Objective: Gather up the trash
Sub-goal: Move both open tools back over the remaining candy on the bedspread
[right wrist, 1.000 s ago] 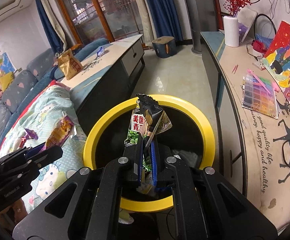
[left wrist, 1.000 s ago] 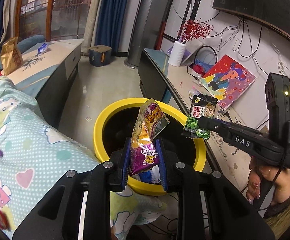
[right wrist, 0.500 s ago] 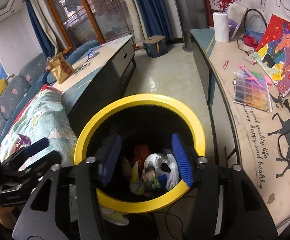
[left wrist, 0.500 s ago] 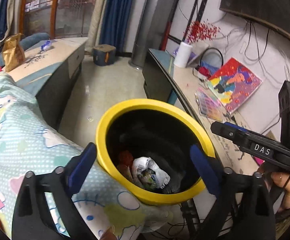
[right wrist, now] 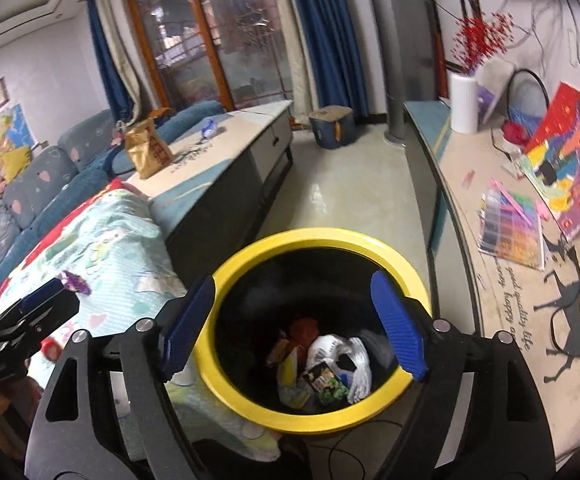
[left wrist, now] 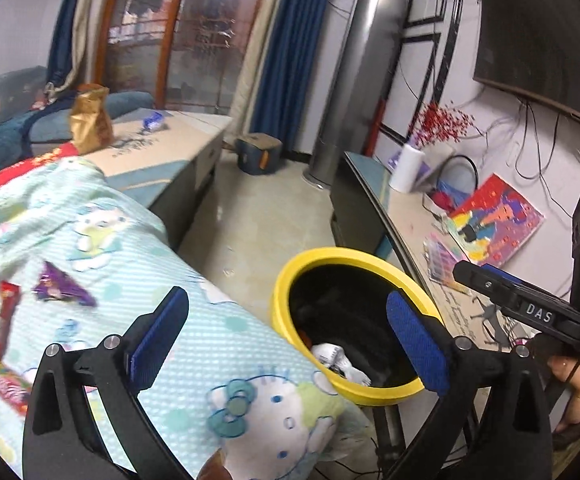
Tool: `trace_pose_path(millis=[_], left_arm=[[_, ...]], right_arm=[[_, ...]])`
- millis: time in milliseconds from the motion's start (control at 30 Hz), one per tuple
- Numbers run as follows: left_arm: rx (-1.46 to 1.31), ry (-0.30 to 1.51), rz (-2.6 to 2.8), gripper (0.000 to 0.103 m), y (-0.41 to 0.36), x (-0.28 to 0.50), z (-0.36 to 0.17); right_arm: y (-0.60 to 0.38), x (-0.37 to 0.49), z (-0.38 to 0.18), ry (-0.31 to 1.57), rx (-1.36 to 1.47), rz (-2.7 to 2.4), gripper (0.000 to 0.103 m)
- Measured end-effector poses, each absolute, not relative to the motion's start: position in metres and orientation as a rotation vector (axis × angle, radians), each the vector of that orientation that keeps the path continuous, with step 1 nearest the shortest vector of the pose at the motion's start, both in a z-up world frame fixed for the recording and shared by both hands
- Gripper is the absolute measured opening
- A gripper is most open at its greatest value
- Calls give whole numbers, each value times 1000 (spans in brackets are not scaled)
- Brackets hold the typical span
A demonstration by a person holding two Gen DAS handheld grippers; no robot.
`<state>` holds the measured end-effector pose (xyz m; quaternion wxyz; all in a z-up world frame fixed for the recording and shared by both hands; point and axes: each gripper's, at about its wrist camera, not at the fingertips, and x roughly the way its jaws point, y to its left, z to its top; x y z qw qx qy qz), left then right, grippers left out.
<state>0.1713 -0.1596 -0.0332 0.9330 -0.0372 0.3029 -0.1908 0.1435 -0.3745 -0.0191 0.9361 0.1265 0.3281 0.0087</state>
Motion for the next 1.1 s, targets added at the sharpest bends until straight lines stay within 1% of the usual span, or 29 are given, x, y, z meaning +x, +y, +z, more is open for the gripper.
trace_pose_path(millis=[267,667,1100], left_arm=[[-109,582,-328,96,-127,158,-20],[-146,547,-202,96,-77,140,-12],[-183,543,-82,96,-22,128,-15]], right_arm=[[-343,136,-1,637,218,101,74],[-291,124,9,623,179,244,74],[-235,113,5,641,130,400,75]])
